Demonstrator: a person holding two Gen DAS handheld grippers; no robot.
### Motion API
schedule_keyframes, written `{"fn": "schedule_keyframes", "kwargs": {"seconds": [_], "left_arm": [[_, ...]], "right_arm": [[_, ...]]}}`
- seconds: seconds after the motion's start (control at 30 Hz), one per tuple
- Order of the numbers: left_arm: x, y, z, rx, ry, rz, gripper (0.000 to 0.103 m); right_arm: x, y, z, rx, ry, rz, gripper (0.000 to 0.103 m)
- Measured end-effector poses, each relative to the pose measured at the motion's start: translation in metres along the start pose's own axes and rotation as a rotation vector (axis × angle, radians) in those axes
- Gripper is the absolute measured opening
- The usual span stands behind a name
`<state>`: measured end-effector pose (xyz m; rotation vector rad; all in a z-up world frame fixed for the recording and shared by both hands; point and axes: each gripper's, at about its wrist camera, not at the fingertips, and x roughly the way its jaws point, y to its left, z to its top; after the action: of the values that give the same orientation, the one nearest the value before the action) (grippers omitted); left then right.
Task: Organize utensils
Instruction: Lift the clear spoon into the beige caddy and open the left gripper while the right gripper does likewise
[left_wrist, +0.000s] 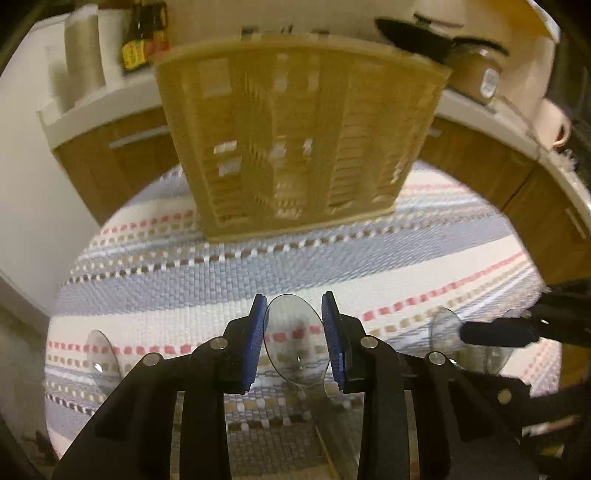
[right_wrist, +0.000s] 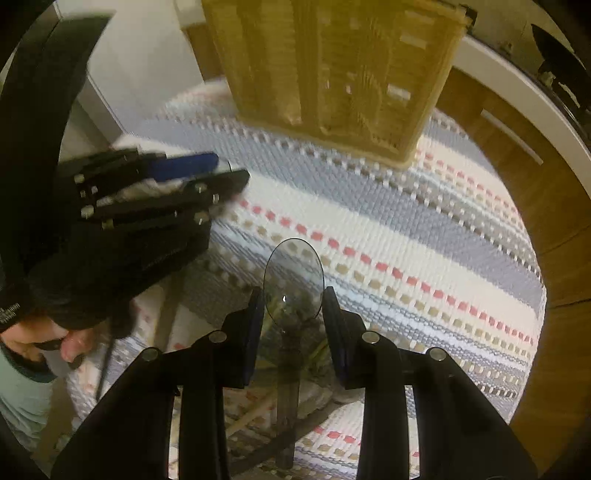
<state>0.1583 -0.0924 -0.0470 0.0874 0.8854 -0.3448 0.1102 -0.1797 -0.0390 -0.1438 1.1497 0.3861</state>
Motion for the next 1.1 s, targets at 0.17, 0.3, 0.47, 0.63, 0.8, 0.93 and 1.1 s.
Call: {"fn": "schedule_keyframes", "kwargs": {"seconds": [0.17,0.3,0.47,0.63,0.8,0.93,1.1], "left_arm": [[-0.055,0.012,0.007,0.0,-0.146,-0.052,0.029],[-0.092,0.02,0.008,-0.01,-0.24,-0.085,0.029],[-0.126,0.027,0.019,-0.058,-0.372,-0.103,0.029],[-0.159,0.038,0.046,-0.076,-0.497,-0.101,0.028],[-0.188,0.042,0.083,-0.055,-0.604,-0.046,0.028],[-0.194,0.046,0.112,-0.049,-0.647,-0.025,0.028],[-0.181,0.054,0.14,-0.046,-0.668,0.011,0.029]], "right_arm": [[-0.036,0.003,-0.004,-0.012,-0.2,0.08,0.029],[-0.061,0.001,-0.009,-0.017,-0.363,0.159,0.029],[-0.095,0.001,-0.005,-0.028,-0.529,0.196,0.029],[-0.134,-0.008,0.016,-0.007,-0.68,0.19,0.029],[-0.169,-0.031,0.054,0.065,-0.812,0.156,0.029],[-0.181,-0.049,0.078,0.125,-0.879,0.103,0.029],[-0.175,-0.073,0.11,0.185,-0.921,0.019,0.029]]}}
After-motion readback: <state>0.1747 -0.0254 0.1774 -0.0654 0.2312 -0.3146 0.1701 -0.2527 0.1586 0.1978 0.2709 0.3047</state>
